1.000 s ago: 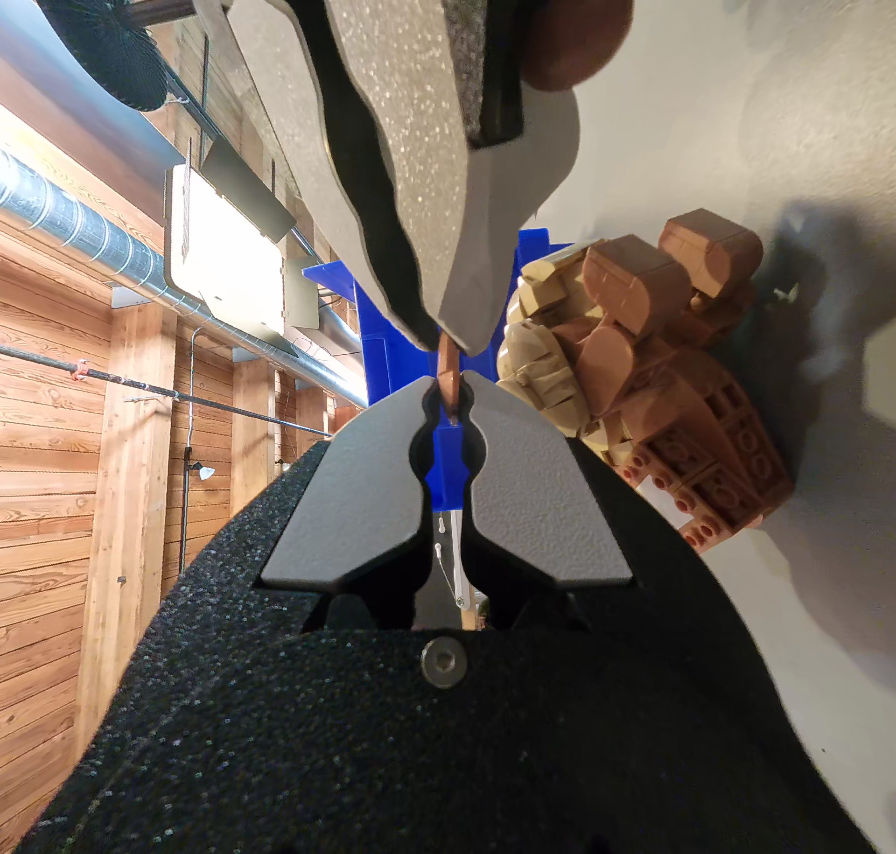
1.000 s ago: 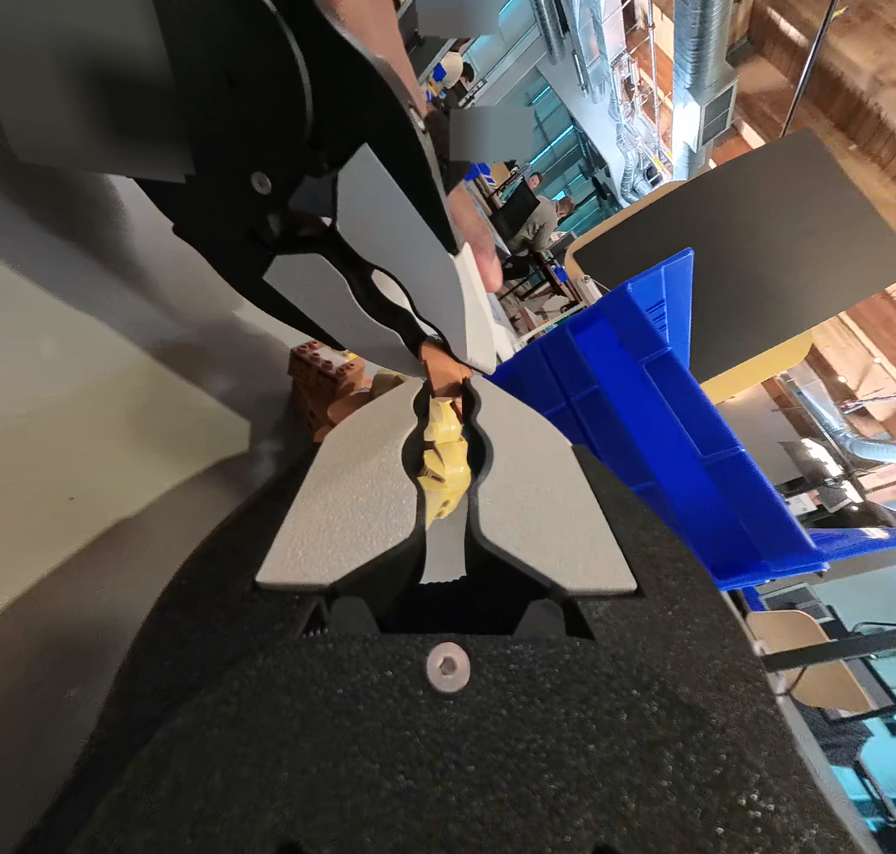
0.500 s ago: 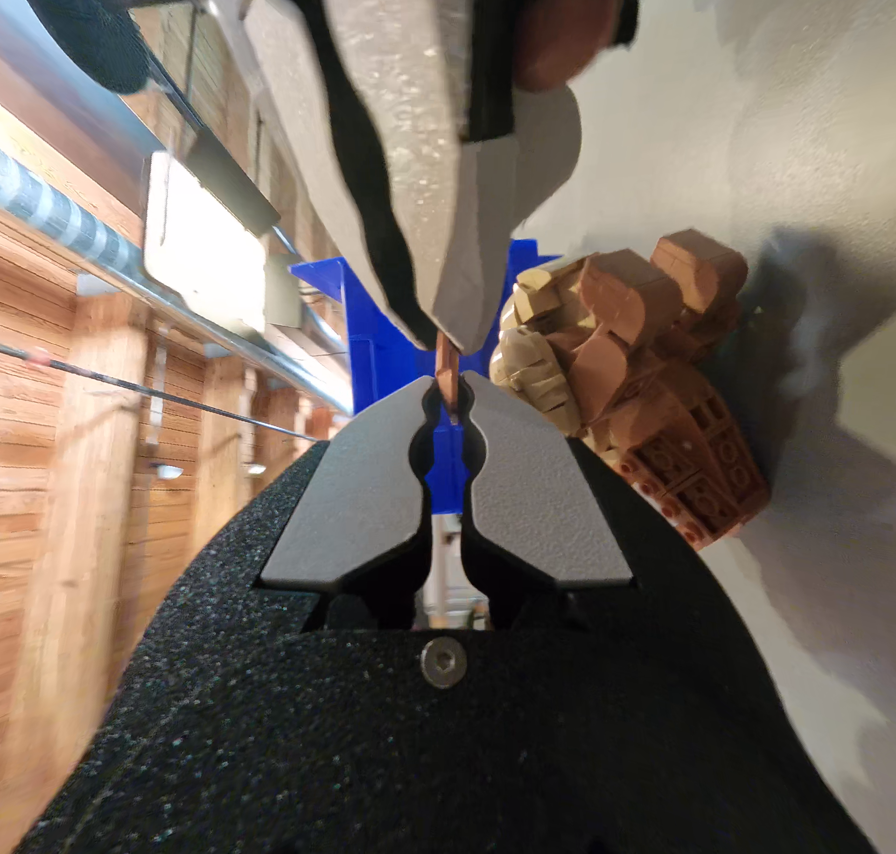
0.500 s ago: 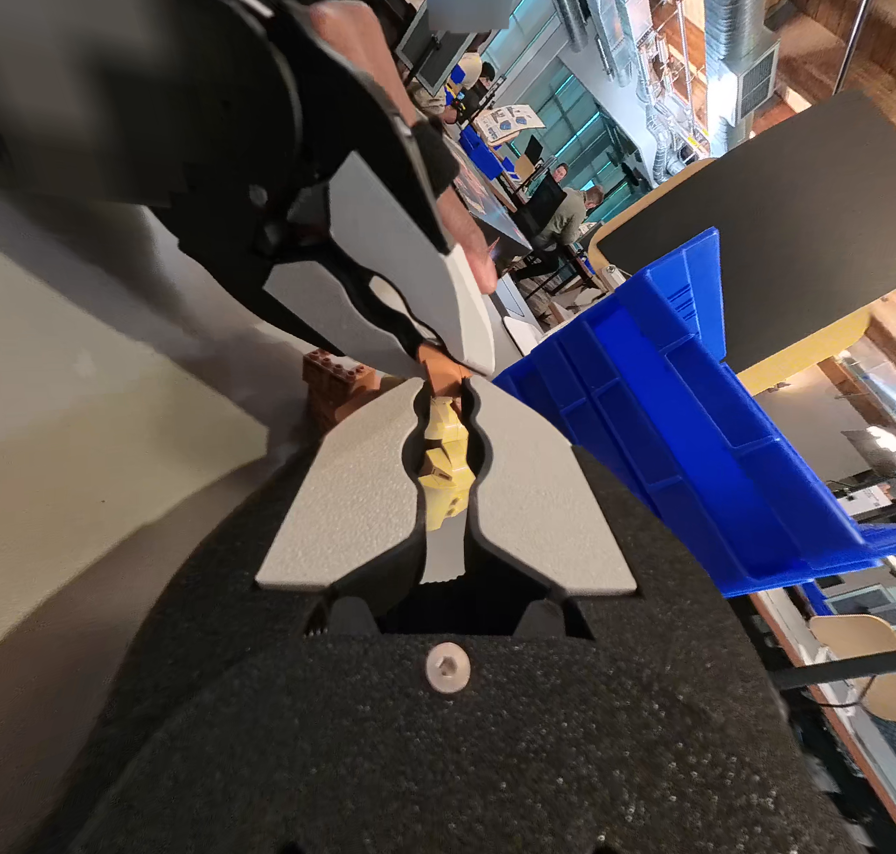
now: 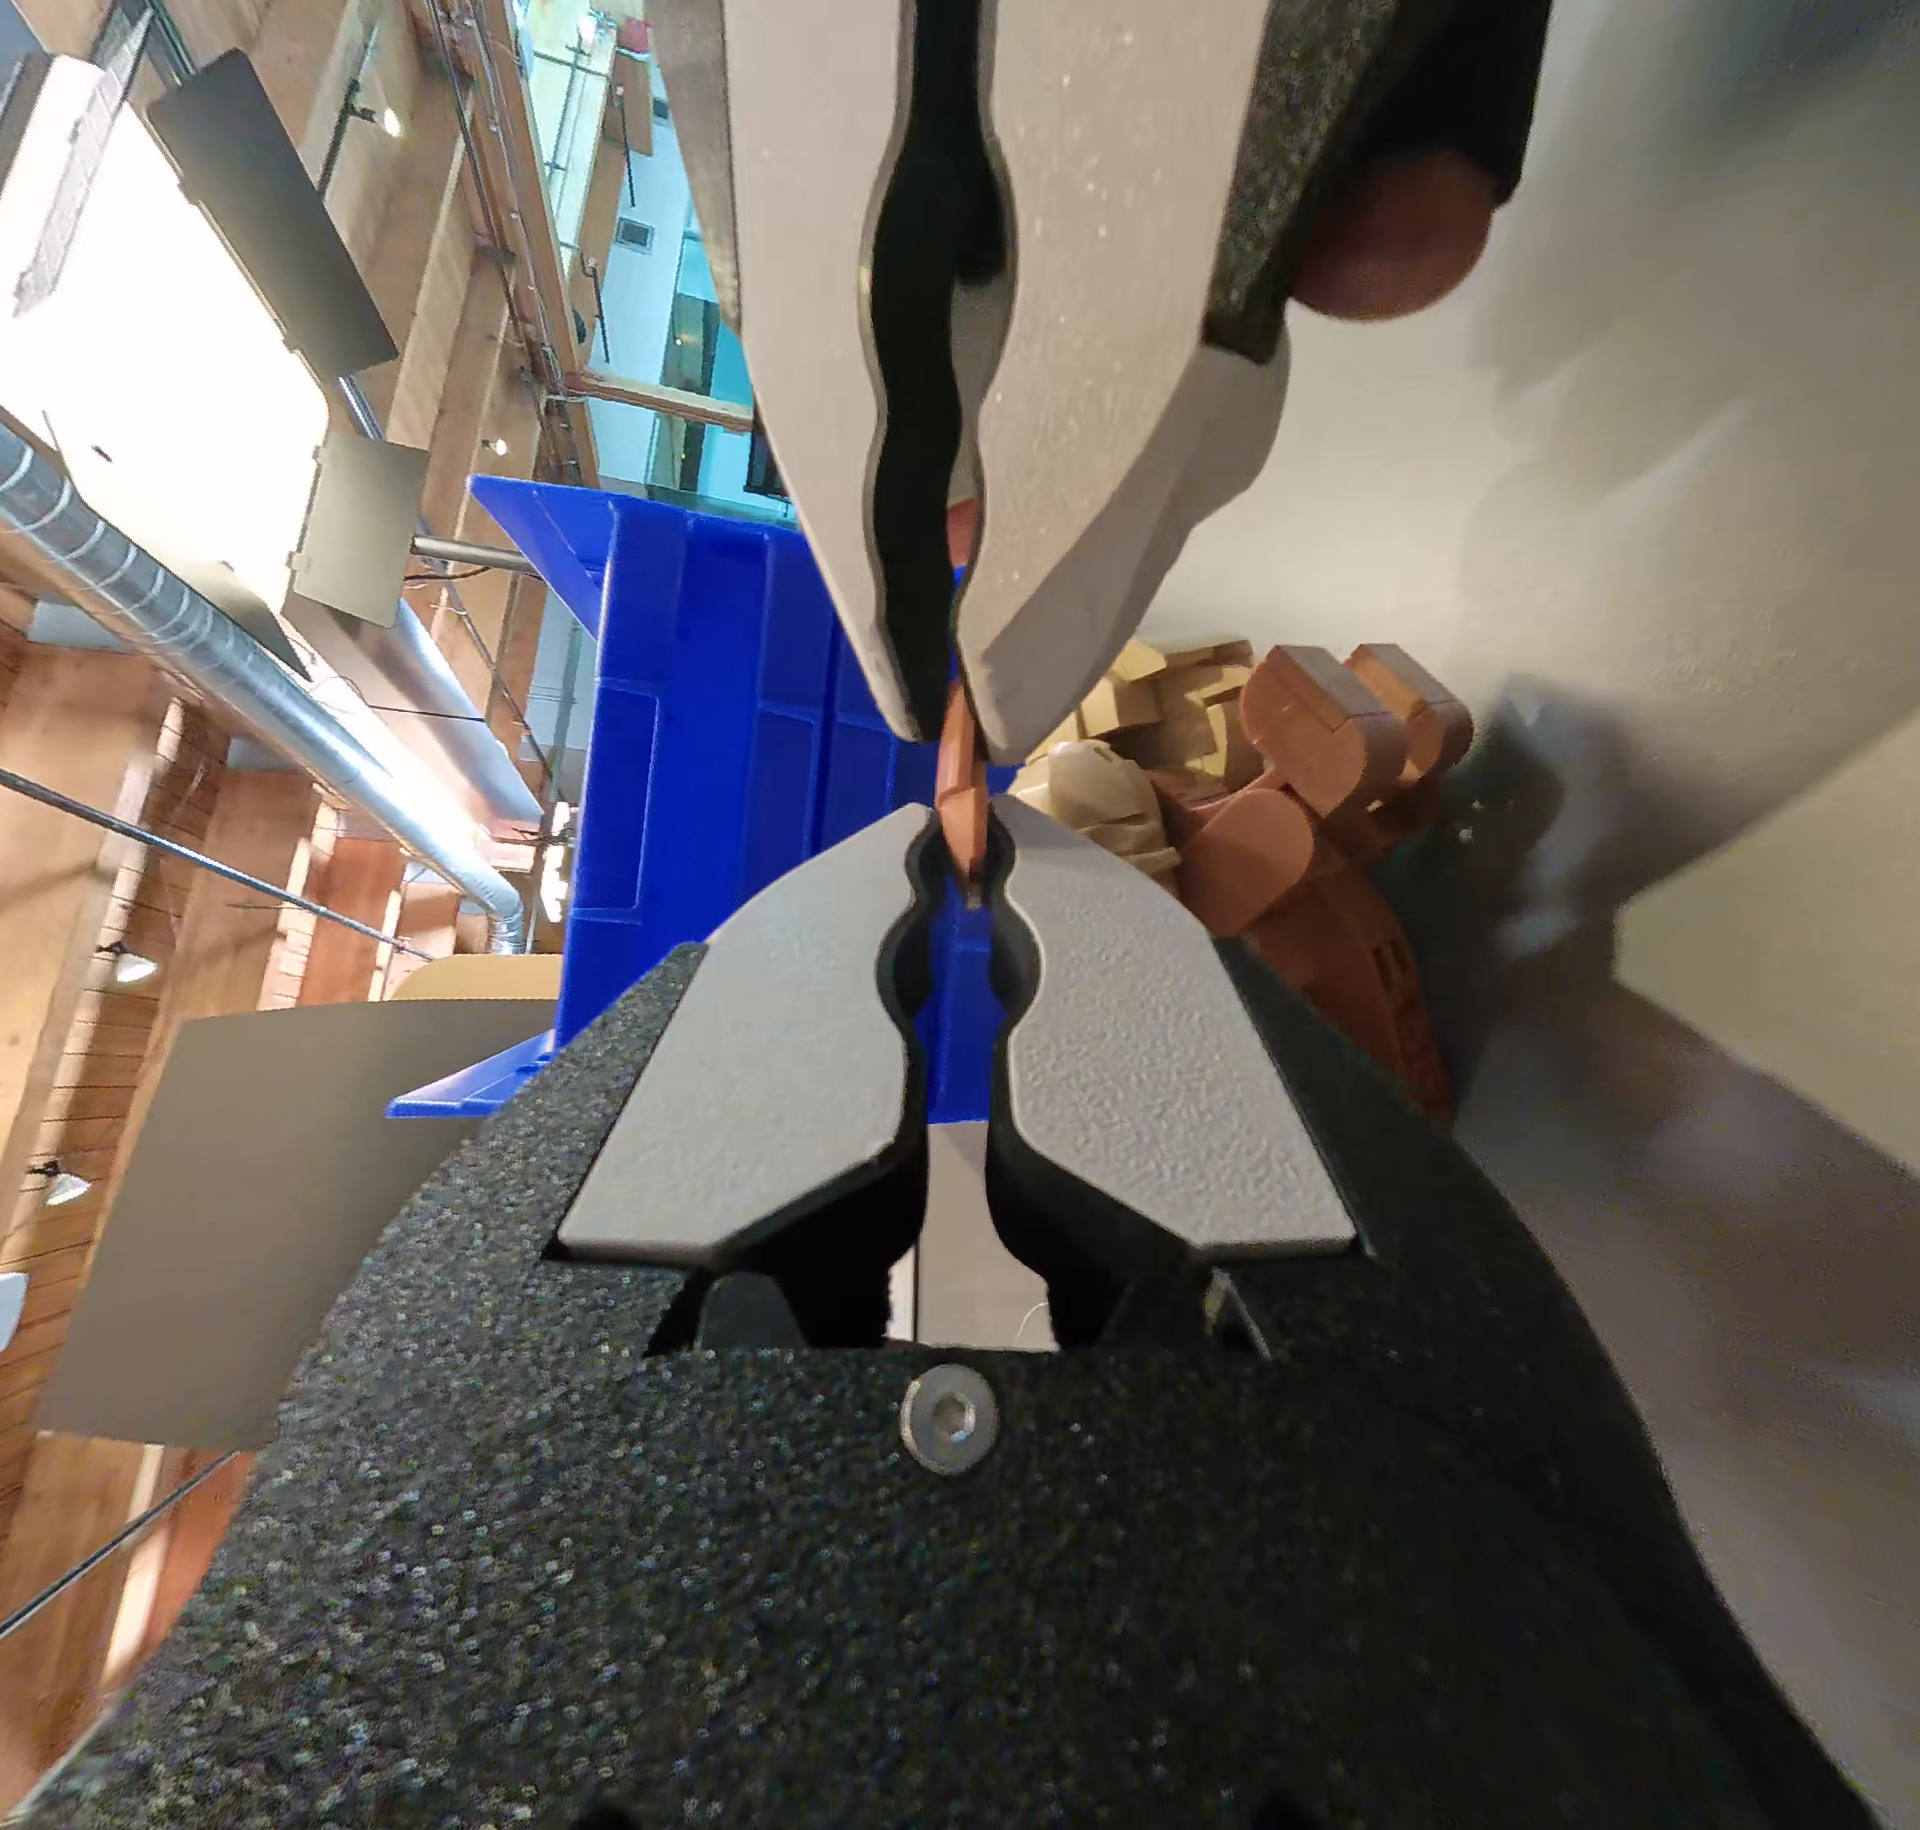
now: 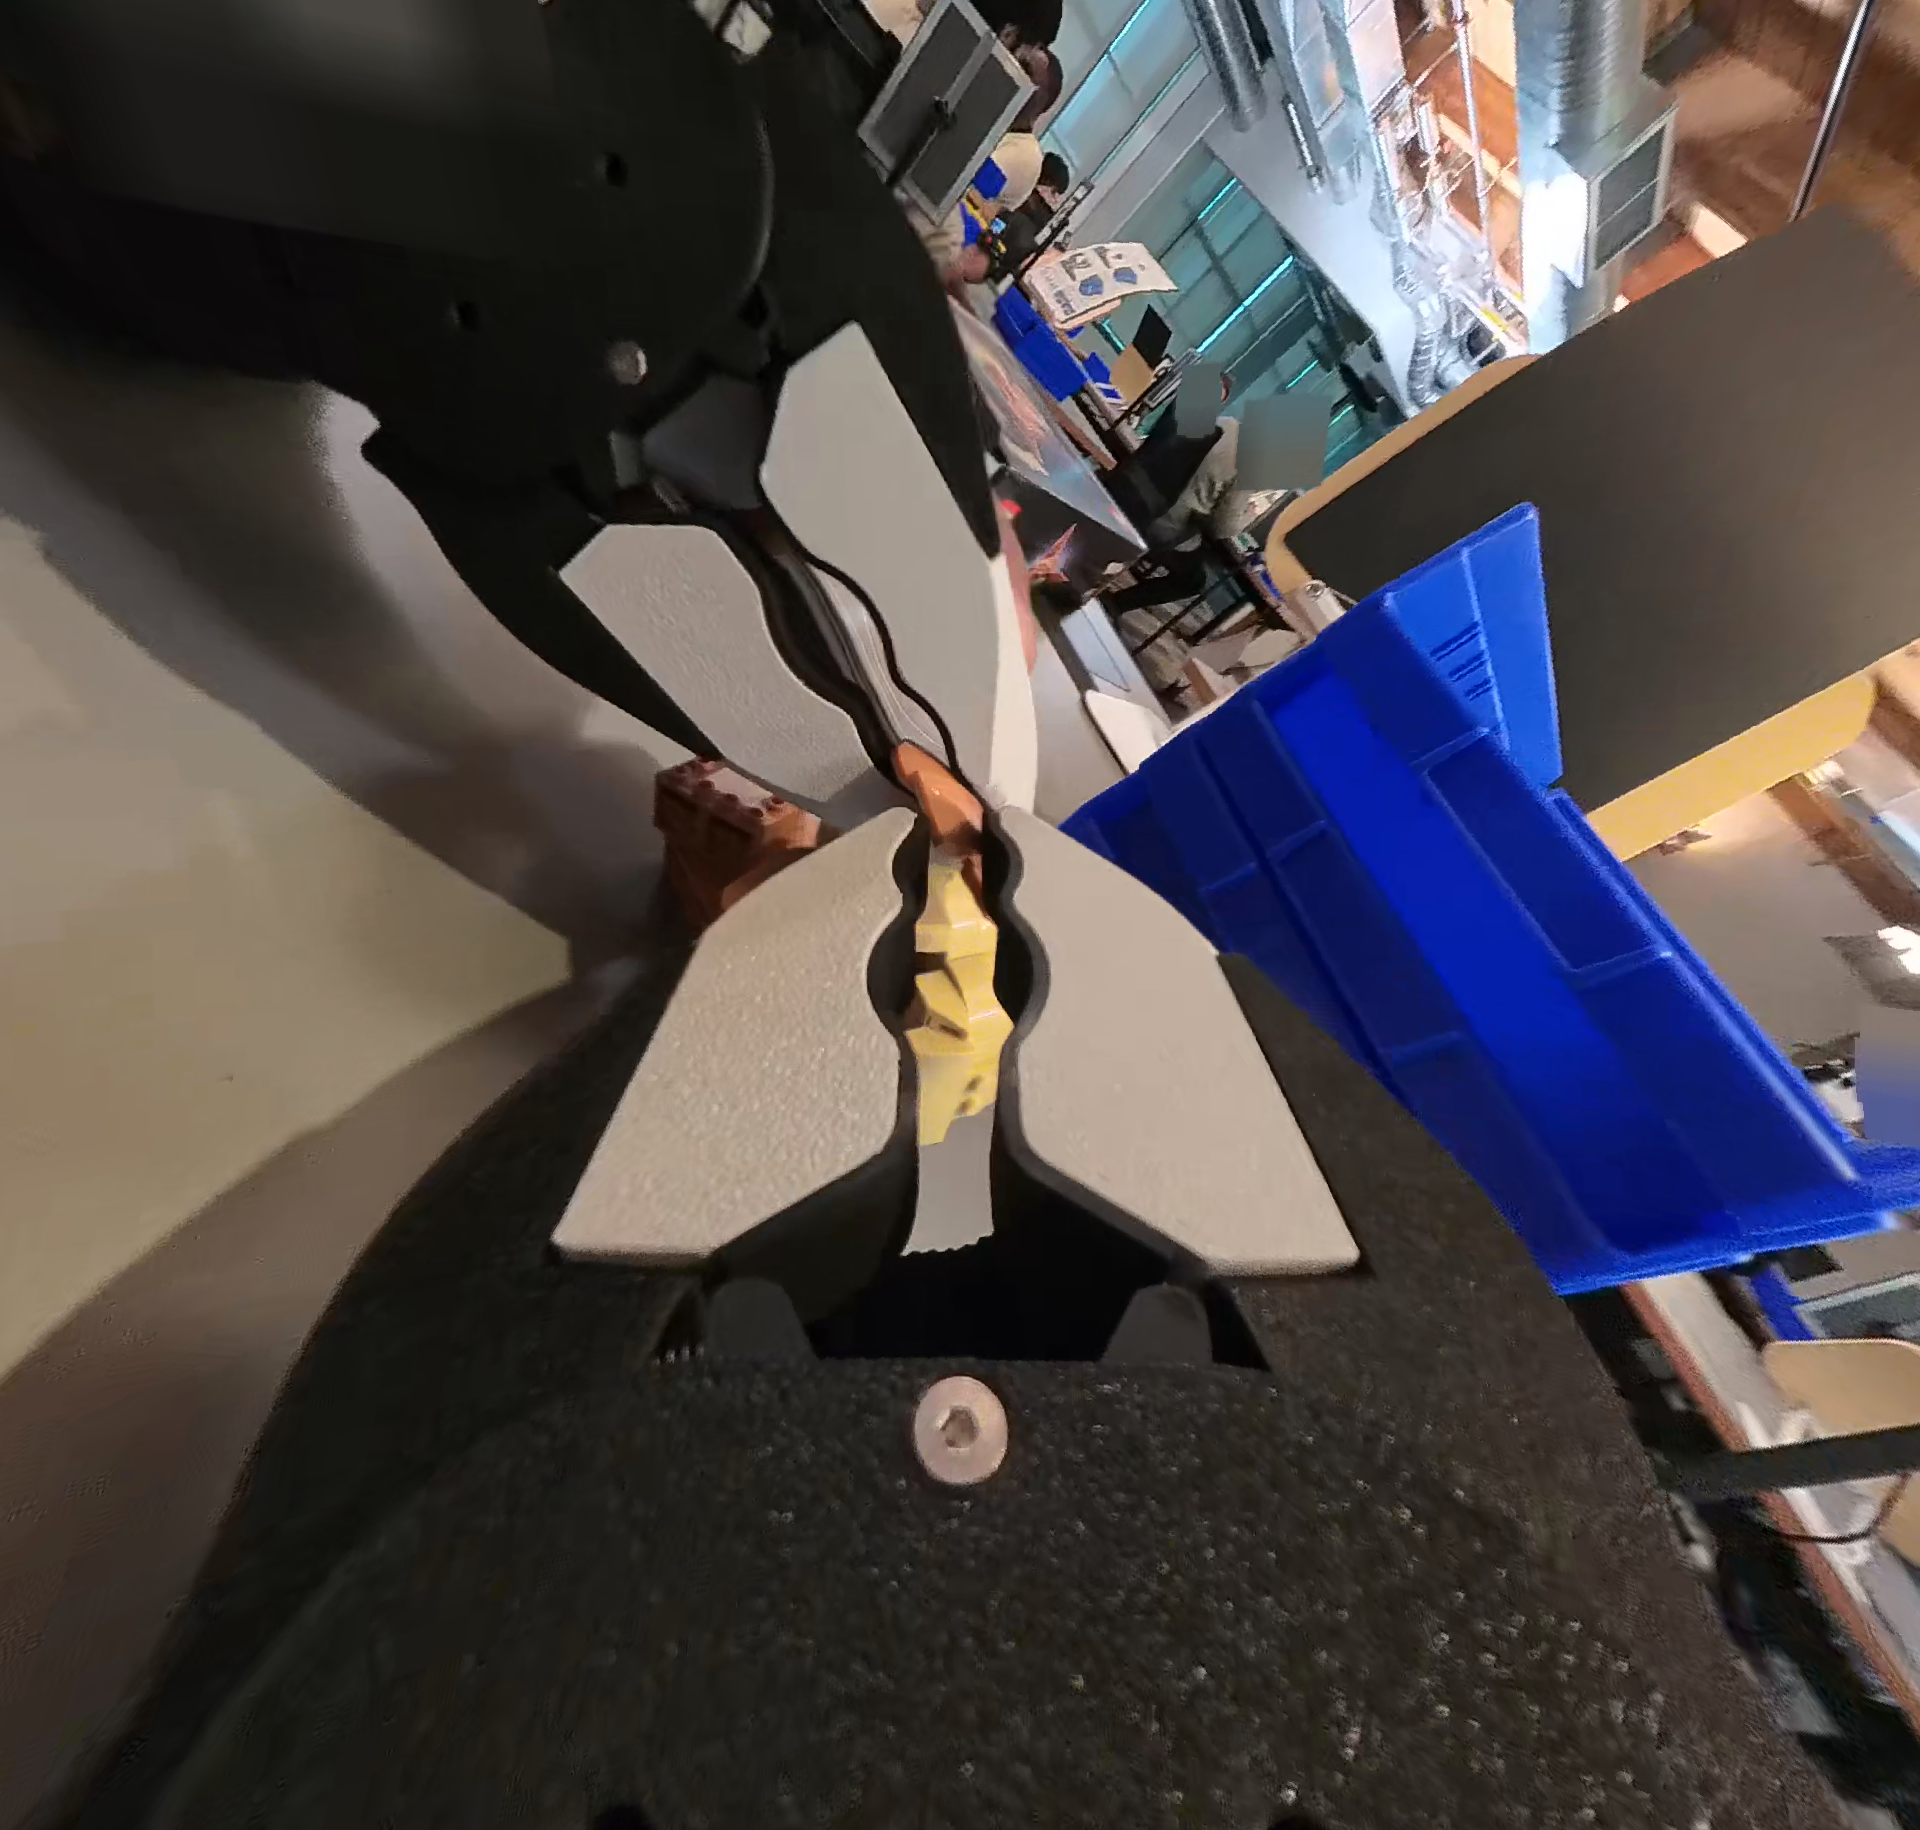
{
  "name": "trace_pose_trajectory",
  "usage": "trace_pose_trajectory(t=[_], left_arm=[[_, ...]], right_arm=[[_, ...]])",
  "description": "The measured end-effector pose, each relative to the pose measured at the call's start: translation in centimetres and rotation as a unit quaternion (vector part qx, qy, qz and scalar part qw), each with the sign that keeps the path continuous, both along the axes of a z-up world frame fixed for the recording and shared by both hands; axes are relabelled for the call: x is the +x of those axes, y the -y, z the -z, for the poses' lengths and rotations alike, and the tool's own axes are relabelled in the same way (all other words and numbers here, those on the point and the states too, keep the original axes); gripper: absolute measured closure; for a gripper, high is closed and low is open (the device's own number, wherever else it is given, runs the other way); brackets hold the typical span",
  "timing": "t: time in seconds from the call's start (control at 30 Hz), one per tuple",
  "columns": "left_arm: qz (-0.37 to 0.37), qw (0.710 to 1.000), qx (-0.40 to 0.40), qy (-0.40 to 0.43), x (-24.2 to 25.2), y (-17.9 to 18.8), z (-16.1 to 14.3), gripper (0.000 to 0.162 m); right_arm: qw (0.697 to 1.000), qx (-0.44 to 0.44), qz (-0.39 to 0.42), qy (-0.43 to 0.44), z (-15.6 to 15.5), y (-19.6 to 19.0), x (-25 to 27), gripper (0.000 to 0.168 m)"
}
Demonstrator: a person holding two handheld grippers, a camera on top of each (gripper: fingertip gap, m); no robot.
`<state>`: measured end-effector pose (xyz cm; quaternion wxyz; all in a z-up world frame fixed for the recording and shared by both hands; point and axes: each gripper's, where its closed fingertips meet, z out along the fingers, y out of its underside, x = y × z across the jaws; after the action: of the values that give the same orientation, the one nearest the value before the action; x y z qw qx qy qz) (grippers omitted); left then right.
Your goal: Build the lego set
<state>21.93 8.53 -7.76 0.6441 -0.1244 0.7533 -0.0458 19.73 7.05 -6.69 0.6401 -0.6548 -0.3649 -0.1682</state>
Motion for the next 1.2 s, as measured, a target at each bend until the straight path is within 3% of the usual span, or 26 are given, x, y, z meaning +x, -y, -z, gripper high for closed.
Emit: trace_pose_trajectory(t=[0.3, 0.67, 0.9, 1.03, 1.1, 1.2], left_arm=[[-0.014, 0.990, 0.139, 0.025, -0.1, -0.1, -0.2, 0.157], [-0.024, 0.996, -0.076, 0.036, -0.1, -1.3, -1.7, 0.156], [-0.026, 0.985, -0.167, 0.042, -0.1, -2.3, -2.2, 0.156], [-0.031, 0.984, -0.167, 0.046, -0.1, -2.7, -2.2, 0.156], [-0.029, 0.983, -0.174, 0.046, -0.1, -2.8, -2.2, 0.156], [-0.018, 0.975, -0.216, 0.045, -0.2, -2.8, -2.5, 0.156]], right_arm=[[0.990, -0.021, -0.027, -0.134, -1.5, 0.3, 0.4, 0.163], [0.983, -0.005, -0.031, -0.184, -3.0, 0.0, 1.5, 0.163], [0.992, 0.050, 0.111, -0.042, -8.9, -4.6, 7.8, 0.163], [0.967, 0.086, 0.234, 0.054, -13.4, -8.2, 12.9, 0.163], [0.952, 0.050, 0.290, 0.080, -13.2, -9.6, 15.3, 0.162], [0.954, 0.005, 0.292, 0.062, -10.8, -10.3, 15.7, 0.147]])
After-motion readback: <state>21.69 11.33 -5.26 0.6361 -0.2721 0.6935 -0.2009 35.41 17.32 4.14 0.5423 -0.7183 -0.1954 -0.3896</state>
